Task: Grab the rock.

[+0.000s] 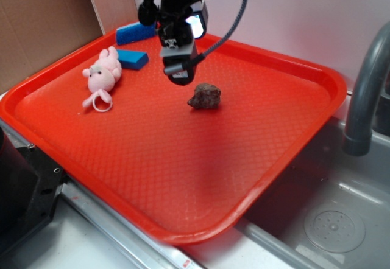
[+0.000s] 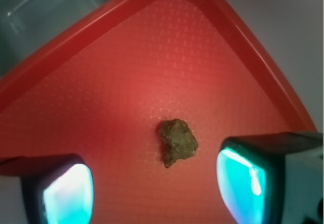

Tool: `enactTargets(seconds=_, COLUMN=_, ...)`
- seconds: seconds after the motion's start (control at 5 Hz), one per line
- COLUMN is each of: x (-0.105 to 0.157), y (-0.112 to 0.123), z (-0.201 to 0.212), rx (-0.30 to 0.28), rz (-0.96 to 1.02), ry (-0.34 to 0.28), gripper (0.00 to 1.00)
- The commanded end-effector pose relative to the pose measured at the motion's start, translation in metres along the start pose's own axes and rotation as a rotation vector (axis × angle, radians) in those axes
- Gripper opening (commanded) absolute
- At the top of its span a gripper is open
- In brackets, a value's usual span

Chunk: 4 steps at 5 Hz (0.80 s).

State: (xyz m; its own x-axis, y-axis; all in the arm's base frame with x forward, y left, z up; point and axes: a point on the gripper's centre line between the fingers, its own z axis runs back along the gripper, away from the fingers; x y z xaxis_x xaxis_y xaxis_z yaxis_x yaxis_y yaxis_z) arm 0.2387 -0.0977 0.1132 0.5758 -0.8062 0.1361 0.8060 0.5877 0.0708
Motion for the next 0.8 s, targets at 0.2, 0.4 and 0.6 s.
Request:
enactTargets(seconds=0.2, x=0.012, y=0.029, z=-0.052, rx=0.013, rz=-0.012, ry=0.038, gripper=1.0)
enactTargets(seconds=0.4, x=0.016, y=0.024, z=-0.073, rx=-0.012, rz=-0.037, ry=0.083, gripper=1.0)
enactTargets(seconds=0.6, x=0.017, y=0.021, z=-0.079, rx=-0.034, rz=-0.043, ry=0.104, gripper=0.61)
